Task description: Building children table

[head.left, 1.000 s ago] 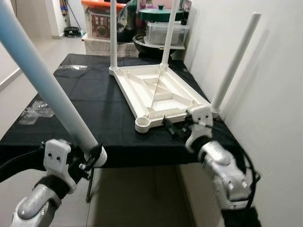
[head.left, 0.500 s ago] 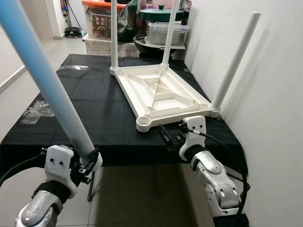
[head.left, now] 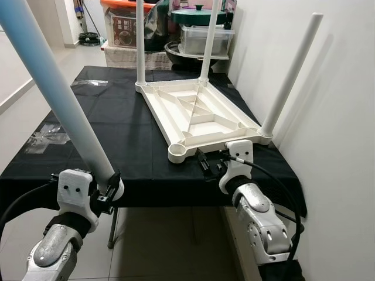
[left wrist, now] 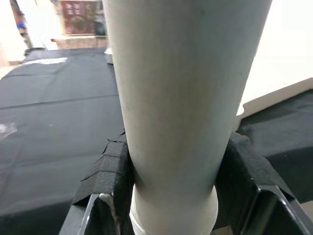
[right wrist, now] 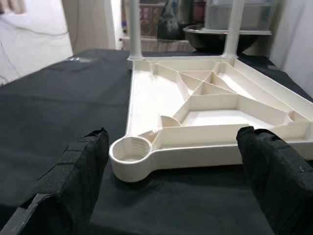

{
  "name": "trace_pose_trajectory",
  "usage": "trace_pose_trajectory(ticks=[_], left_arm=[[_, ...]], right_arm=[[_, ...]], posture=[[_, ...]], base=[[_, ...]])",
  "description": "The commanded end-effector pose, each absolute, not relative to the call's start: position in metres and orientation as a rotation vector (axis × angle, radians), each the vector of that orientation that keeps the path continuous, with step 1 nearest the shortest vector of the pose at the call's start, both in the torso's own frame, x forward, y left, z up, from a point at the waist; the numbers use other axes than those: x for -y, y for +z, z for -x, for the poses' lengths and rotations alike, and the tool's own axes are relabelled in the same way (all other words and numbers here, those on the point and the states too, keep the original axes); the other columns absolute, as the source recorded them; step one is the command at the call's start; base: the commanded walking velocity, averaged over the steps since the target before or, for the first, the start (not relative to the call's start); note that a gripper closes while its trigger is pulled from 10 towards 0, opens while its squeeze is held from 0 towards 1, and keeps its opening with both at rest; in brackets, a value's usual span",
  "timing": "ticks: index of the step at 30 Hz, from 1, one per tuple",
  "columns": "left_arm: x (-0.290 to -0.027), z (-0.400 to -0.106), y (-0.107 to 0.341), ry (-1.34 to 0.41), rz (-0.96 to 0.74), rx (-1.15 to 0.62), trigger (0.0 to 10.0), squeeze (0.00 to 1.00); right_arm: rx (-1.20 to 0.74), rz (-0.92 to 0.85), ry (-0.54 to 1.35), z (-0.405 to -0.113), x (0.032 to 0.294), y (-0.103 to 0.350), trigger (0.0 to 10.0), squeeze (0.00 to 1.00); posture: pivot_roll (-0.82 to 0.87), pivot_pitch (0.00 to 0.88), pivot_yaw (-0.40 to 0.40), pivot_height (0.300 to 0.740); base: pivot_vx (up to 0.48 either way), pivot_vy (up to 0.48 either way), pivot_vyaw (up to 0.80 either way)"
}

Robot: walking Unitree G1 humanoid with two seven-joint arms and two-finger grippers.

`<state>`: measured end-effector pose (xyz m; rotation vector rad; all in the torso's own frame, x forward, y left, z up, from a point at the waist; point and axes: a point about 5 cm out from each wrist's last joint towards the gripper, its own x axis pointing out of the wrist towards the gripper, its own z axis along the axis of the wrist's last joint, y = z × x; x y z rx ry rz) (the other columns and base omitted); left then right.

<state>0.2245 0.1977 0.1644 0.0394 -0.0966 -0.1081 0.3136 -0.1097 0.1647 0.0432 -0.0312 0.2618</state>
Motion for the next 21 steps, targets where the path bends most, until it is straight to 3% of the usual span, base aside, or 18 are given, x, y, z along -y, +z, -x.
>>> trace_pose_trajectory(ticks=[1, 14, 21], left_arm=[[-0.196, -0.226, 0.161, -0.123, -0.022, 0.076, 10.0, 0.00], [-0.186, -0.229, 0.162, -0.176, -0.007, 0.082, 10.0, 0.00], [-0.183, -0.230, 0.165, -0.214, -0.005, 0.102, 10.0, 0.00]], right_arm=[[0.011, -0.049, 0.242, -0.315, 0.115, 0.161, 10.0, 0.00], [0.027, -0.058, 0.285, -0.316, 0.110, 0.161, 10.0, 0.00], [0.050, -0.045, 0.338, -0.315, 0.108, 0.164, 10.0, 0.00]], posture=[[-0.04, 0.000, -0.084, 0.740], [-0.05, 0.000, -0.072, 0.740], [-0.05, 0.000, -0.069, 0.740]], base=[[0.000, 0.480, -0.80], [0.000, 0.480, -0.80], [0.000, 0.103, -0.13]])
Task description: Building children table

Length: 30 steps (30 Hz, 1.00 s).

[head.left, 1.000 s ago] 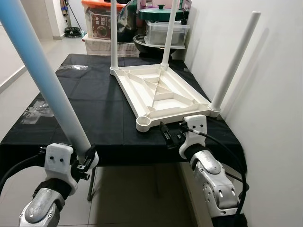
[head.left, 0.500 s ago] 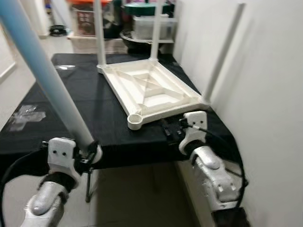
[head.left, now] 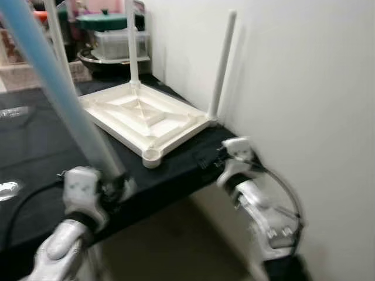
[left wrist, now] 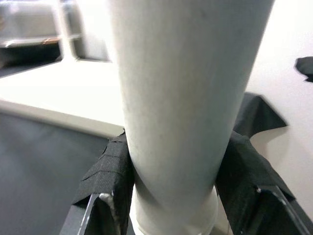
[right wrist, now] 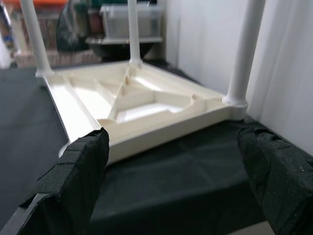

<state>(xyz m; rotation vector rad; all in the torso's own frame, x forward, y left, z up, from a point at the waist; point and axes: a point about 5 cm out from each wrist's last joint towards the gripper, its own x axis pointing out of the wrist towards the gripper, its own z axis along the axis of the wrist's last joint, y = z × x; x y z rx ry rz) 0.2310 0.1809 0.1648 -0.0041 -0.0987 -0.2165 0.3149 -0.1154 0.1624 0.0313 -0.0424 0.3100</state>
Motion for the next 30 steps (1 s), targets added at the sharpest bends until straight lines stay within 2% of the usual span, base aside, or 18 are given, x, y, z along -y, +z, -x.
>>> trace_pose_trajectory(ticks=[1, 6, 17, 19, 20, 21, 22, 24, 26, 29, 30], left_arm=[[-0.182, -0.230, 0.167, -0.232, -0.007, 0.106, 10.0, 0.00], [-0.181, -0.230, 0.170, -0.278, -0.012, 0.111, 10.0, 0.00], [-0.179, -0.233, 0.173, -0.271, 0.023, 0.119, 10.0, 0.00], [-0.171, -0.230, 0.178, -0.340, 0.097, 0.117, 10.0, 0.00], [-0.166, -0.224, 0.178, -0.438, 0.086, 0.097, 10.0, 0.00], [-0.166, -0.224, 0.178, -0.438, 0.086, 0.097, 10.0, 0.00], [-0.163, -0.219, 0.178, -0.514, 0.071, 0.078, 10.0, 0.00], [-0.163, -0.219, 0.178, -0.514, 0.071, 0.078, 10.0, 0.00], [-0.166, -0.208, 0.178, -0.662, 0.021, 0.034, 10.0, 0.00], [-0.168, -0.205, 0.179, -0.710, 0.003, 0.018, 10.0, 0.00], [-0.171, -0.200, 0.183, -0.770, -0.009, 0.003, 10.0, 0.00]], right_arm=[[0.049, -0.043, 0.369, -0.315, 0.107, 0.165, 10.0, 0.00], [0.064, -0.027, 0.479, -0.313, 0.101, 0.168, 10.0, 0.00], [0.068, -0.017, 0.522, -0.312, 0.094, 0.170, 10.0, 0.00], [0.067, -0.033, 0.565, -0.311, 0.091, 0.171, 10.0, 0.00], [0.067, -0.042, 0.647, -0.310, 0.088, 0.174, 10.0, 0.00], [0.067, -0.042, 0.647, -0.310, 0.088, 0.174, 10.0, 0.00], [0.070, -0.039, 0.729, -0.308, 0.086, 0.177, 10.0, 0.00], [0.070, -0.039, 0.729, -0.308, 0.086, 0.177, 10.0, 0.00], [0.094, -0.025, 0.946, -0.300, 0.088, 0.192, 10.0, 0.00], [0.103, -0.020, 1.033, -0.296, 0.090, 0.199, 10.0, 0.00], [0.097, -0.014, 1.122, -0.292, 0.094, 0.204, 10.0, 0.00]], posture=[[-0.05, 0.000, -0.070, 0.740], [-0.05, 0.000, -0.070, 0.740], [-0.04, 0.000, -0.070, 0.740], [-0.04, 0.000, -0.072, 0.740], [-0.04, 0.000, -0.074, 0.740], [-0.04, 0.000, -0.074, 0.740], [-0.04, 0.000, -0.073, 0.740], [-0.04, 0.000, -0.073, 0.740], [-0.04, 0.000, -0.069, 0.740], [-0.04, 0.000, -0.070, 0.740], [-0.04, 0.000, -0.071, 0.740]], base=[[0.000, 0.000, 0.00], [0.000, 0.000, 0.00], [0.000, 0.000, 0.00], [0.000, 0.000, 0.00], [0.000, 0.000, 0.00], [0.000, 0.000, 0.00], [0.000, 0.000, 0.00], [0.000, 0.000, 0.00], [0.000, 0.000, 0.00], [0.000, 0.000, 0.00], [0.000, 0.000, 0.00]])
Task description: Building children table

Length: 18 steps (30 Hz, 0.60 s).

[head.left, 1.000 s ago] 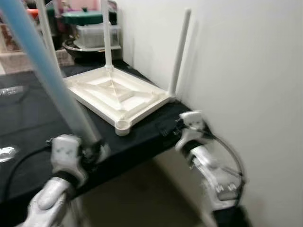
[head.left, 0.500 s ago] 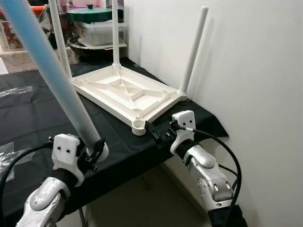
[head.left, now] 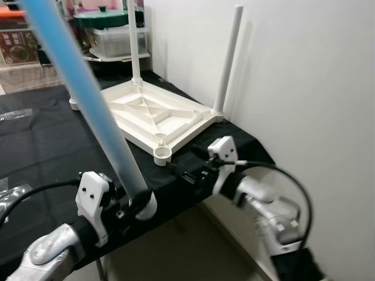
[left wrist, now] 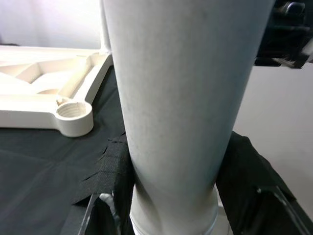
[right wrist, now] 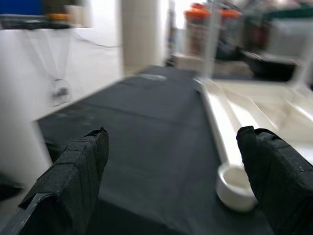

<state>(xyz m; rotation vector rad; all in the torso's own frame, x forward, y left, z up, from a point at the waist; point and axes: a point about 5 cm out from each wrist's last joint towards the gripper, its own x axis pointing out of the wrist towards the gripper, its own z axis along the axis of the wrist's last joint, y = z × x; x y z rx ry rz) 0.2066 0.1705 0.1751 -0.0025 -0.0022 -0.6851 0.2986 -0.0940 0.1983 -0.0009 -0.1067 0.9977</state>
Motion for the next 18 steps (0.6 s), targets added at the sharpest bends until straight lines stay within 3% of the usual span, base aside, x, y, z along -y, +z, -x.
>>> trace_pose_trajectory(ticks=[1, 7, 18], left_arm=[[-0.174, -0.196, 0.188, -0.818, -0.022, -0.006, 10.0, 0.00], [-0.182, -0.190, 0.196, -0.901, -0.064, -0.034, 10.0, 0.00], [-0.176, -0.171, 0.191, -1.115, -0.100, -0.158, 10.0, 0.00]], right_arm=[[0.081, 0.016, 1.180, -0.290, 0.099, 0.205, 10.0, 0.00], [0.050, 0.074, 1.219, -0.290, 0.109, 0.201, 10.0, 0.00], [0.052, -0.121, 1.439, -0.281, 0.102, 0.229, 10.0, 0.00]], posture=[[-0.03, 0.000, -0.075, 0.740], [-0.03, 0.000, -0.078, 0.740], [-0.03, 0.000, -0.082, 0.740]], base=[[0.000, 0.000, 0.00], [0.000, 0.000, 0.00], [0.000, 0.000, 0.00]])
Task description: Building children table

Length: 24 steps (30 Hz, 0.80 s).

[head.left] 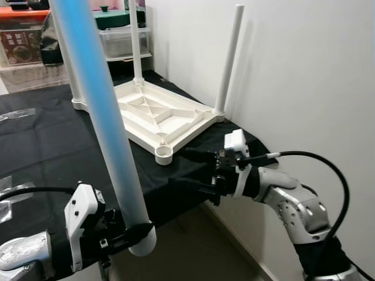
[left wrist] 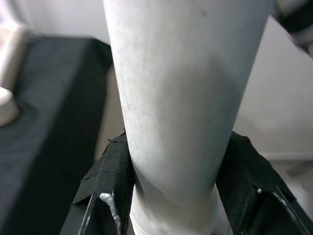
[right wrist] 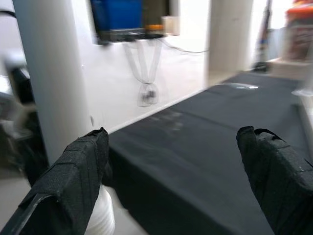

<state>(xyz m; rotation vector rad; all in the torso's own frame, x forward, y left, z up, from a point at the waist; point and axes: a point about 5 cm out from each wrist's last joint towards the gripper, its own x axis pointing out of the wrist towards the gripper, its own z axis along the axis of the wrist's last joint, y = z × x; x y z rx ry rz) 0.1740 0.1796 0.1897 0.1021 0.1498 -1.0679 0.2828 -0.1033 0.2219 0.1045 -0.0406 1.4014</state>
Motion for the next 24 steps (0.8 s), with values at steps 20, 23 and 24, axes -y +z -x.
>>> trace_pose_trajectory(ticks=[20, 23, 24], left_arm=[[-0.169, -0.179, 0.187, -1.280, -0.149, -0.224, 10.0, 0.00], [-0.168, -0.180, 0.186, -1.284, -0.137, -0.227, 10.0, 0.00], [-0.168, -0.181, 0.185, -1.286, -0.138, -0.228, 10.0, 0.00]], right_arm=[[-0.059, -0.312, 1.654, -0.255, 0.066, 0.240, 10.0, 0.00], [-0.055, -0.299, 1.675, -0.251, 0.064, 0.242, 10.0, 0.00], [-0.057, -0.290, 1.686, -0.248, 0.064, 0.243, 10.0, 0.00]], posture=[[-0.04, 0.000, -0.076, 0.740], [-0.04, 0.000, -0.072, 0.740], [-0.05, 0.000, -0.071, 0.740]], base=[[0.000, 0.000, 0.00], [0.000, 0.000, 0.00], [0.000, 0.000, 0.00]])
